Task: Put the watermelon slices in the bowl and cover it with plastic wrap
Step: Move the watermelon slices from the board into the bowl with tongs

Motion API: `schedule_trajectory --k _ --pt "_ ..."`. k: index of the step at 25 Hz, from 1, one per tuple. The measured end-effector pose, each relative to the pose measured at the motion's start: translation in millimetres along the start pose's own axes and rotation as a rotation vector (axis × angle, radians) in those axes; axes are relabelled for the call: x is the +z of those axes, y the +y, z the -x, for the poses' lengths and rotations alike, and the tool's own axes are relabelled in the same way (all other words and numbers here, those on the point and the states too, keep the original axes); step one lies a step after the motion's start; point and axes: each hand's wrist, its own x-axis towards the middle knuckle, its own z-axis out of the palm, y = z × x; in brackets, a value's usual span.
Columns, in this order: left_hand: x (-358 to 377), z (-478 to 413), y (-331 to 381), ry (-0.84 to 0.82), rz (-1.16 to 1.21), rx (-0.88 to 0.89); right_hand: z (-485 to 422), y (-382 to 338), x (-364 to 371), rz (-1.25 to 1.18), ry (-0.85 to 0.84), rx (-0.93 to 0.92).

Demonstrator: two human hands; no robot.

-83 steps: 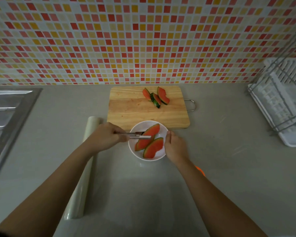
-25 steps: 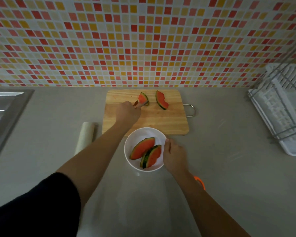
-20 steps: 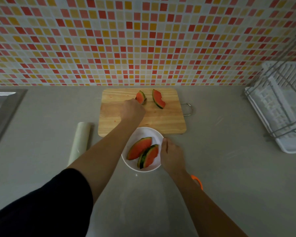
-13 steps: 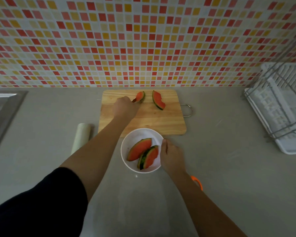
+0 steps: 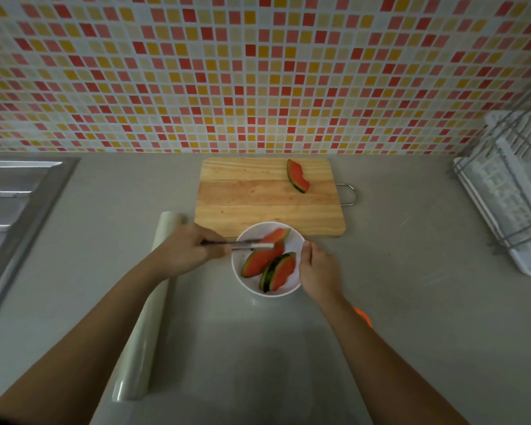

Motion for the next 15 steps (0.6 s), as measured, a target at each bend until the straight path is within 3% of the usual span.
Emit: schedule_trajectory --k 6,10,15 --pt "18.3 1.2 15.9 -0.083 -0.496 0.002 -1.9 -0.4 0.0 0.025 0.003 -0.009" --pt "-21.2 -11.5 20.2 -0.027 -0.377 -0.112 -0.8 -0.9 0.9 0.016 0.002 -0.007" --pt "1.3 -73.9 40.1 0.233 -0.224 -0.152 -1.1 0.4 3.9 0.005 0.013 -0.011"
